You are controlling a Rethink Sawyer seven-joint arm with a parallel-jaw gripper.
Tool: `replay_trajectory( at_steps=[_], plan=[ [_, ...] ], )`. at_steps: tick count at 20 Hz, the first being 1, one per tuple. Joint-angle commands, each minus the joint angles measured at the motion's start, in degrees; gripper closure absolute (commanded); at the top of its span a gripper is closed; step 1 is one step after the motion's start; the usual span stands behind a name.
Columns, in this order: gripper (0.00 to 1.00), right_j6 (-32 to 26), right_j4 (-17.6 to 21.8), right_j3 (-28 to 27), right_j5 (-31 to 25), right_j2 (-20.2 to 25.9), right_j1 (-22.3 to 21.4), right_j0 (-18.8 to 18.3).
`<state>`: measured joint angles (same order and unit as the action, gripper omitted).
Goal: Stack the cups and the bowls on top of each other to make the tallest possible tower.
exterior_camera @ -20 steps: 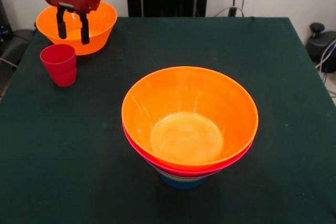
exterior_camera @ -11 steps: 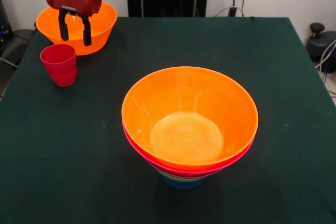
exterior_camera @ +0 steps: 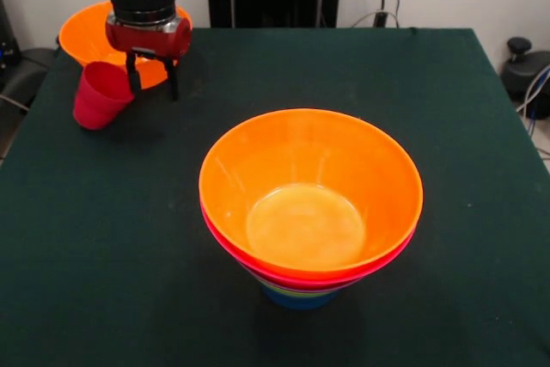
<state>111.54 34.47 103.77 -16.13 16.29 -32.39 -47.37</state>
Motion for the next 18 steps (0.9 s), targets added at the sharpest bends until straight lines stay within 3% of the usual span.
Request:
replay_trajectory(
  at_steps=[1,4,9,18],
  plan=[
    [0.00,-5.44,5.90,-4.20,1.73,3.76,5.08,-0.25],
    [0.00,-8.52,6.37,-3.25,-0.35,5.65,3.56,-3.39],
    [0.00,-11.00,5.54,-3.79,-5.03,8.66,2.11,-5.56],
    [0.00,-11.12,3.63,-6.69,-10.69,9.86,0.52,-4.43]
  ],
)
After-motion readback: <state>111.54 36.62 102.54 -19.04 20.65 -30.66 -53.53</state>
